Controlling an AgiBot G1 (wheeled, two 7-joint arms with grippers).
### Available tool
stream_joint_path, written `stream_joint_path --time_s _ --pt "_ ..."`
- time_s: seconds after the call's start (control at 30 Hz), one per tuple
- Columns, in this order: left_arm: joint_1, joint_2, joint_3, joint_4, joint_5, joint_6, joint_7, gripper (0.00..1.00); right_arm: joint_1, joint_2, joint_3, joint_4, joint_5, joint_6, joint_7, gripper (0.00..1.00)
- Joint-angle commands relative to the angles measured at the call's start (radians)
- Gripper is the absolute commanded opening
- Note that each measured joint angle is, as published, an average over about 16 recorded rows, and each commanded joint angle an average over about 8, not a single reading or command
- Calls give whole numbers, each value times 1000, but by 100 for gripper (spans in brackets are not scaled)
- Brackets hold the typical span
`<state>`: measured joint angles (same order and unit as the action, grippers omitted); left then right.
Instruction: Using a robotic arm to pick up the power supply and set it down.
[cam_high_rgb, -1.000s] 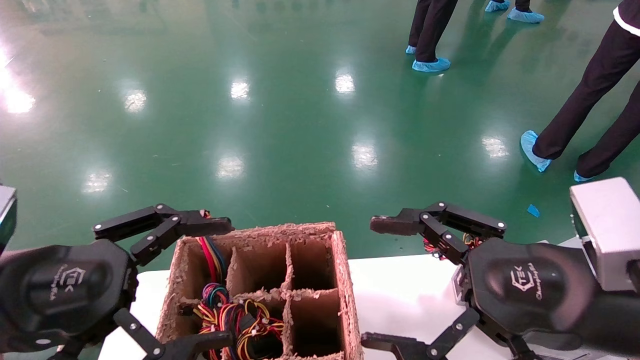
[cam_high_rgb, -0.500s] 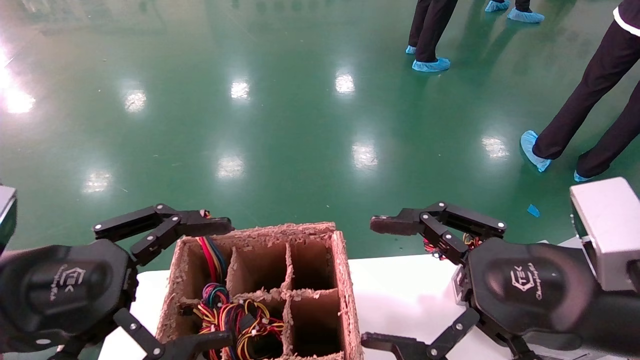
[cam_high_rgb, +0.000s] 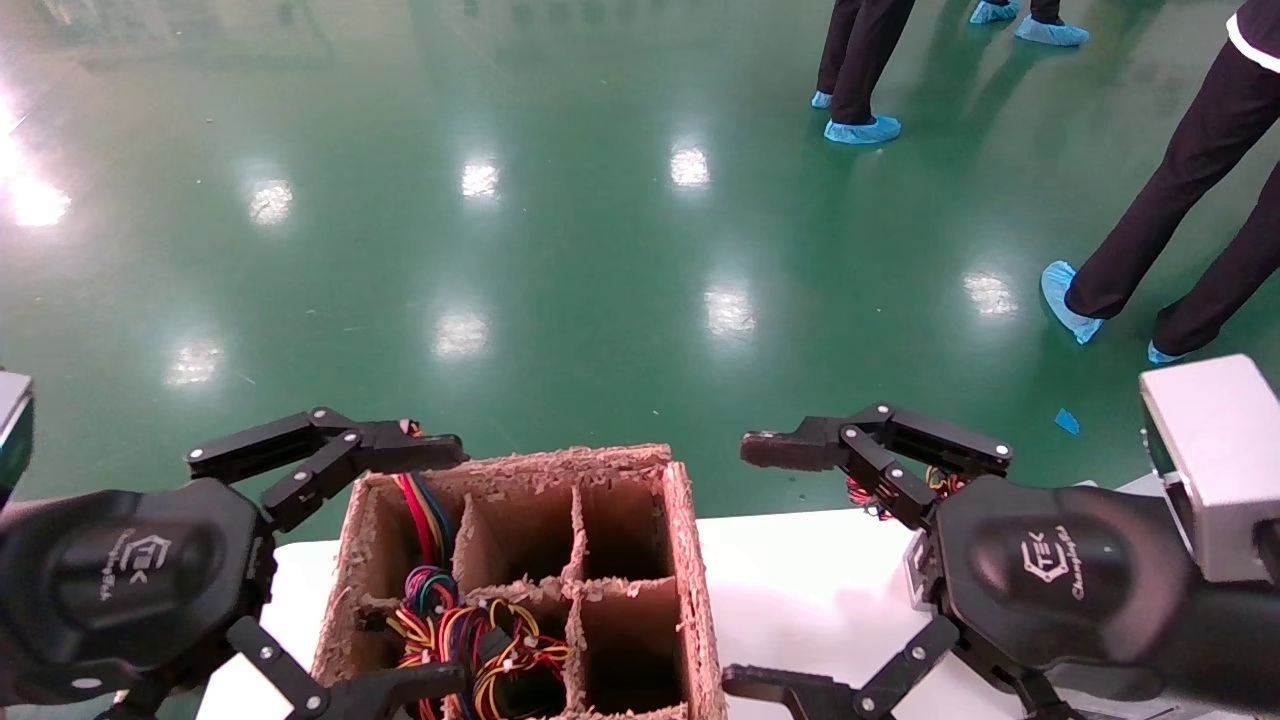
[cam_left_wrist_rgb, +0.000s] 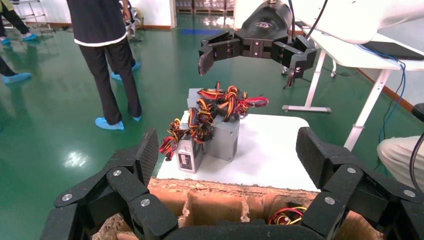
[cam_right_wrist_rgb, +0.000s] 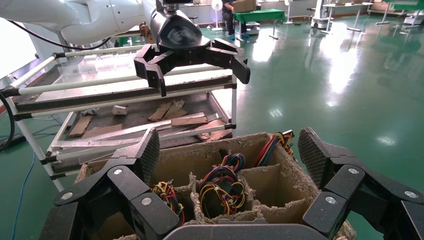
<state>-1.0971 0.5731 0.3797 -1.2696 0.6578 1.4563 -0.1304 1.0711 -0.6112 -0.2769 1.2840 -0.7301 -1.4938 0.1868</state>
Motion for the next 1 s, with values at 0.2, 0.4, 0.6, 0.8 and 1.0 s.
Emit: stream_joint_path --time_s 0.2,0.4,0.6,0.8,1.0 --pt "0 0 0 0 0 0 0 100 0 0 0 0 0 0 0 100" --pt "0 0 0 0 0 0 0 100 0 0 0 0 0 0 0 100" --pt "0 0 0 0 0 0 0 100 0 0 0 0 0 0 0 100" --pt "0 0 0 0 0 0 0 75 0 0 0 0 0 0 0 100" --pt "0 0 0 0 0 0 0 0 1 0 -5 3 -6 -4 1 100"
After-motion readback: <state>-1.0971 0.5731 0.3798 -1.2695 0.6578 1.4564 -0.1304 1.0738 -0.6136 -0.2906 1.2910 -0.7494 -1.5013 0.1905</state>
